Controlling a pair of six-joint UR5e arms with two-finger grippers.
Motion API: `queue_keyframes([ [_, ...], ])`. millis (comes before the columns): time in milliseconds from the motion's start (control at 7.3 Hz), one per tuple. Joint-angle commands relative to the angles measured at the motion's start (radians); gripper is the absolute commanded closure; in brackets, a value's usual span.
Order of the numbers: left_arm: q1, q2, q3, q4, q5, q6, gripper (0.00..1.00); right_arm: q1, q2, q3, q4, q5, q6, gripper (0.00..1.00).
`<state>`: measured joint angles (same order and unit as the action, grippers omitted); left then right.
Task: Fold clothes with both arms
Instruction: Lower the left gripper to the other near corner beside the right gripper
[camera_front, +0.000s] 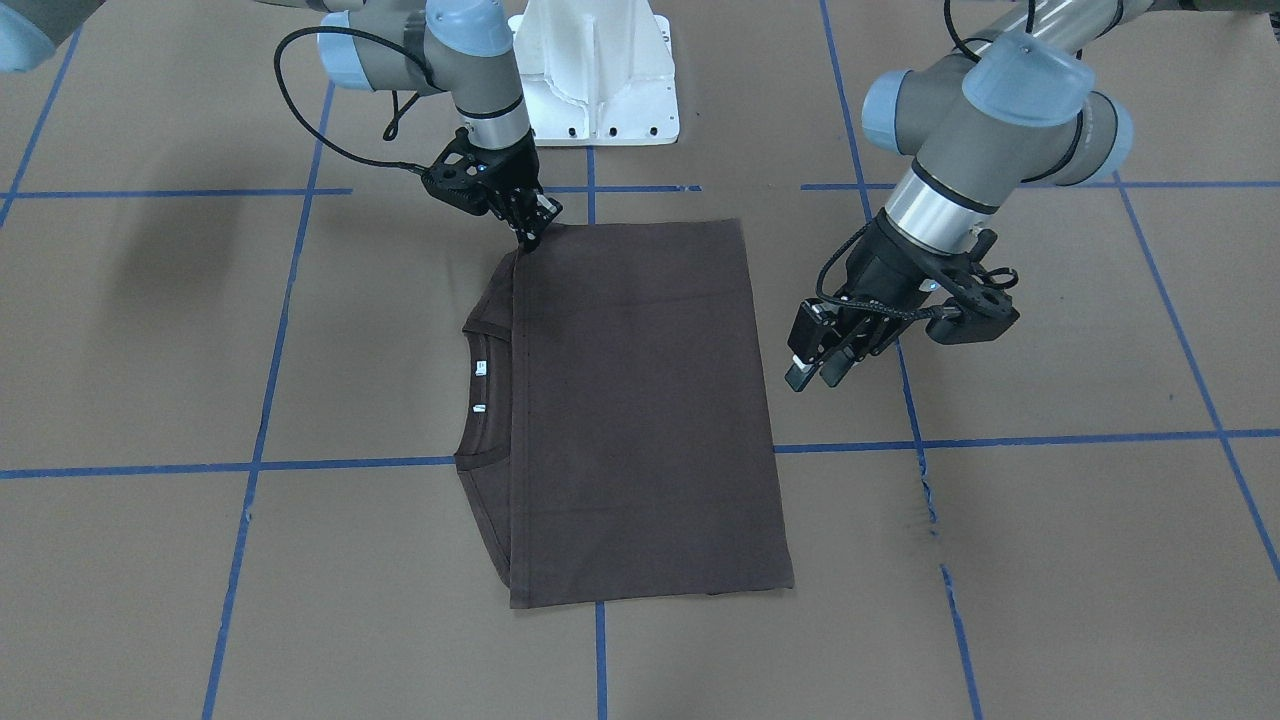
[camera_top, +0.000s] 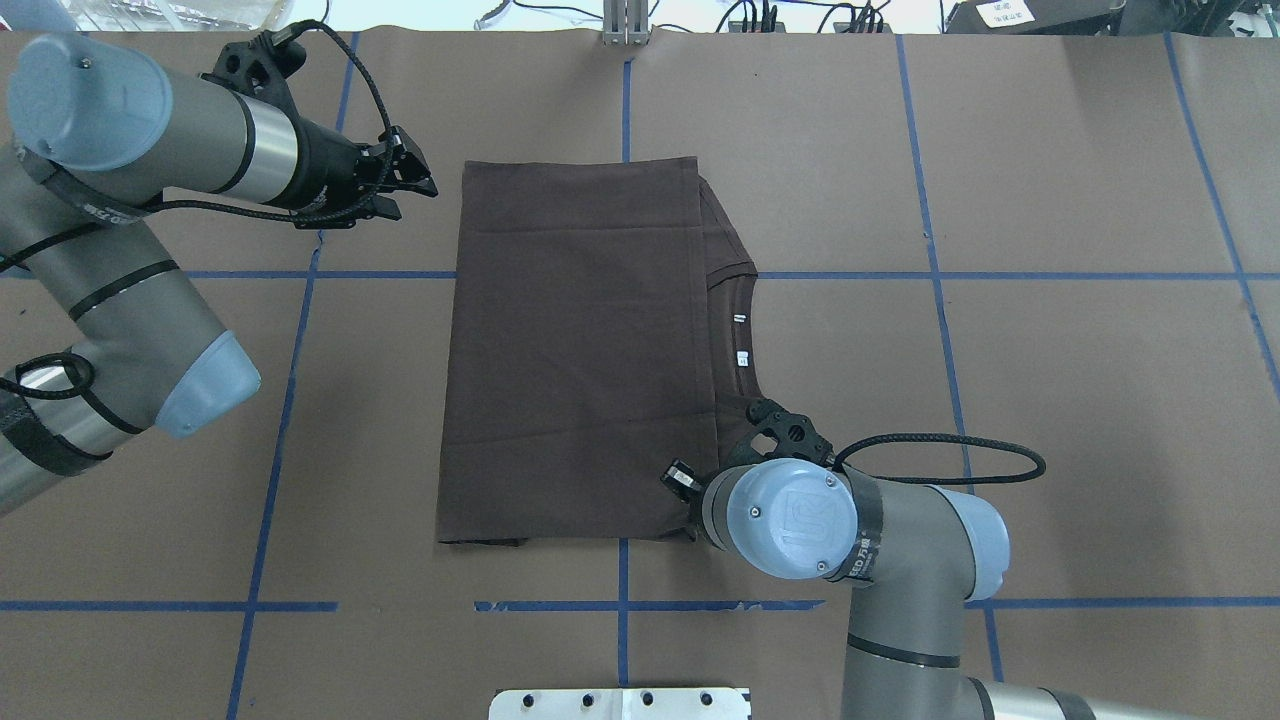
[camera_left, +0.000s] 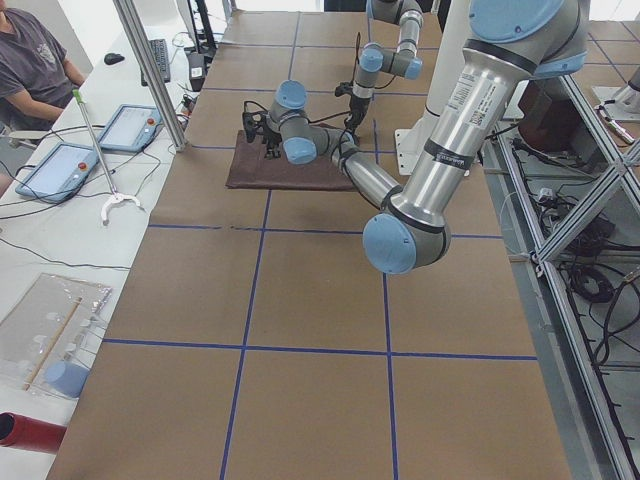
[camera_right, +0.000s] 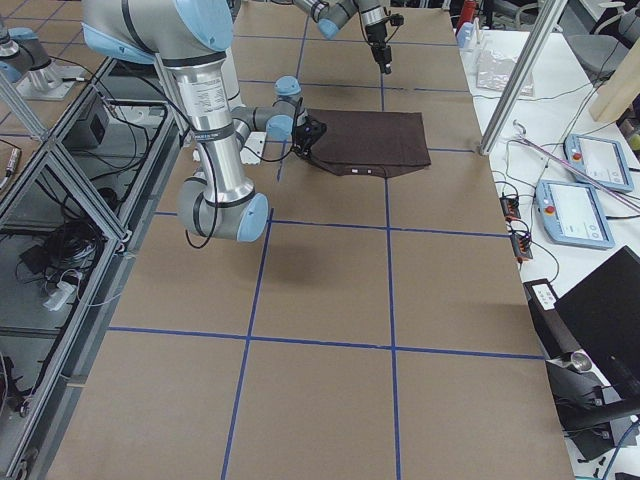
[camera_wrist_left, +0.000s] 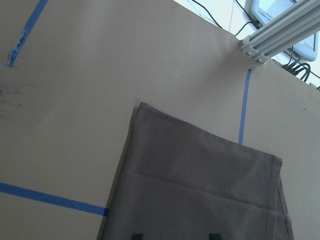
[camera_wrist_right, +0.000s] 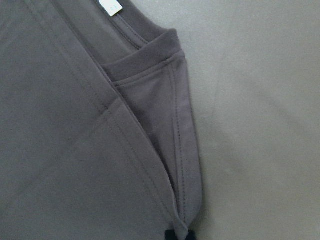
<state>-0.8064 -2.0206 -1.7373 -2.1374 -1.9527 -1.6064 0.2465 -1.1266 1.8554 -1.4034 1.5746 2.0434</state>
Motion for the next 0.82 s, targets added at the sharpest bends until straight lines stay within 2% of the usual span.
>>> queue_keyframes([
  [0, 0.178, 0.067, -0.142, 0.001, 0.064, -0.253, 0.46, -0.025, -0.033, 0.079, -0.031, -0.005, 0.012, 1.00],
  [274, 0.416, 0.251, -0.295, 0.001, 0.264, -0.436, 0.45, -0.041, -0.035, 0.096, -0.058, -0.007, 0.015, 1.00],
  [411, 0.503, 0.281, -0.300, 0.002, 0.349, -0.488, 0.46, -0.043, -0.036, 0.096, -0.058, -0.007, 0.017, 1.00],
  [685, 0.584, 0.310, -0.272, 0.002, 0.406, -0.523, 0.46, -0.043, -0.038, 0.096, -0.058, -0.007, 0.017, 1.00],
])
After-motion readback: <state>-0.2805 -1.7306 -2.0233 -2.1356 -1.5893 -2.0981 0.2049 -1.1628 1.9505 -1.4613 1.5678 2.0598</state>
